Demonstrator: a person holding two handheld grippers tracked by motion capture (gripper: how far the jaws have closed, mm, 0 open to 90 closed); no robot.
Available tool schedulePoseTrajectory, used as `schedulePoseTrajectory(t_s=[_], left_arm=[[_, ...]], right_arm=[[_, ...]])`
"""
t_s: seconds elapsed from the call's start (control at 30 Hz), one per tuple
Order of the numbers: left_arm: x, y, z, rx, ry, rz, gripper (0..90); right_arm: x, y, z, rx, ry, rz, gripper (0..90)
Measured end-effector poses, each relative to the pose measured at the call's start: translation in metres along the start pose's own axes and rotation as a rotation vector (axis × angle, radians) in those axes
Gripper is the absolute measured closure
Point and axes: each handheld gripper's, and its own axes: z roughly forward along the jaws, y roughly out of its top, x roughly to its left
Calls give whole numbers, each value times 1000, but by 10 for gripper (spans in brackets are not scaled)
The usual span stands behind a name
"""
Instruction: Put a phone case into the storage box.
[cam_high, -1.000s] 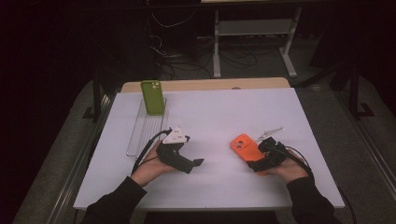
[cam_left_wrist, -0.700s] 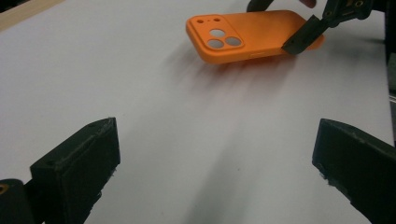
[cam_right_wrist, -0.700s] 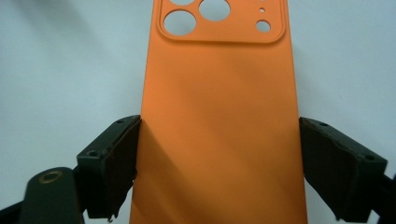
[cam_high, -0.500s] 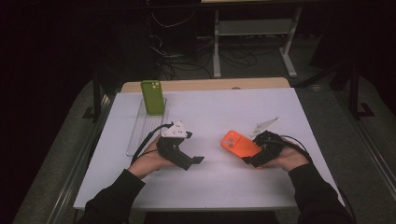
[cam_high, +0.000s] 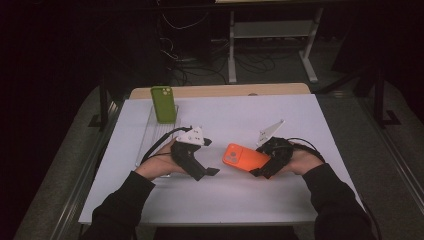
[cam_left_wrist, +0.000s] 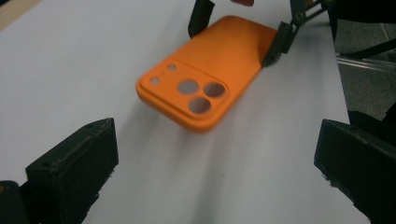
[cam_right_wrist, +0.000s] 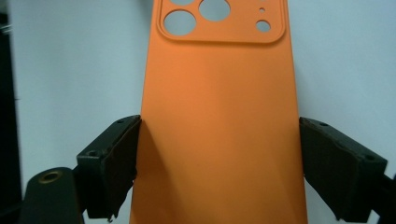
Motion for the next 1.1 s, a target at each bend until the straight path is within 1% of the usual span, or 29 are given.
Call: schedulePoseTrajectory(t_s=[0.07, 0.1, 0.13, 0.17, 0.23, 0.27, 0.3, 0.33, 0.37, 0.47, 0.5, 0.53, 0.6, 0.63, 0.73, 0.77, 0.83, 0.93, 1.07, 1.1], left_arm=[[2, 3, 1, 3, -20, 11, 0], [3, 5, 1, 20, -30, 33, 0], [2, 5, 3, 19, -36, 40, 0], [3, 7, 3, 30, -36, 56, 0], [4, 8, 4, 50, -45, 56, 0], [5, 8, 4, 50, -55, 67, 0], [4, 8, 4, 50, -66, 62, 0], [4, 8, 3, 57, -72, 75, 0], [4, 7, 3, 54, -81, 75, 0], [2, 5, 3, 71, -103, 86, 0], [2, 5, 4, 73, -110, 93, 0], [1, 5, 5, 80, -117, 96, 0], [0, 5, 7, 90, -121, 104, 0], [0, 5, 8, 97, -127, 121, 0], [-5, 3, 14, 122, -161, 127, 0], [-5, 3, 17, 137, -173, 146, 0], [-9, 2, 21, 159, -189, 140, 0], [-12, 1, 27, 170, -200, 137, 0], [-14, -1, 30, 177, -202, 149, 0], [-14, -1, 30, 185, -201, 157, 0]], right_arm=[[2, 6, 2, 5, 14, -27, 153], [2, 9, 3, 6, 14, -36, 153], [2, 11, 4, 8, 19, -41, 153], [3, 14, 5, 13, 22, -54, 153], [5, 21, 7, 15, 40, -67, 153], [7, 24, 8, 16, 48, -79, 154], [8, 27, 9, 15, 57, -86, 153], [9, 29, 10, 20, 67, -98, 153], [10, 31, 12, 23, 71, -101, 153], [16, 35, 17, 26, 86, -119, 153], [18, 35, 18, 26, 98, -121, 153], [20, 36, 19, 29, 98, -136, 153], [23, 37, 19, 27, 107, -146, 153], [25, 37, 19, 26, 114, -153, 153], [30, 39, 19, 21, 133, -169, 153], [31, 39, 19, 20, 139, -171, 153], [33, 41, 19, 19, 145, -179, 153], [36, 43, 18, 20, 145, -203, 153], [40, 46, 16, 20, 144, -226, 153], [42, 47, 16, 16, 147, -225, 153]])
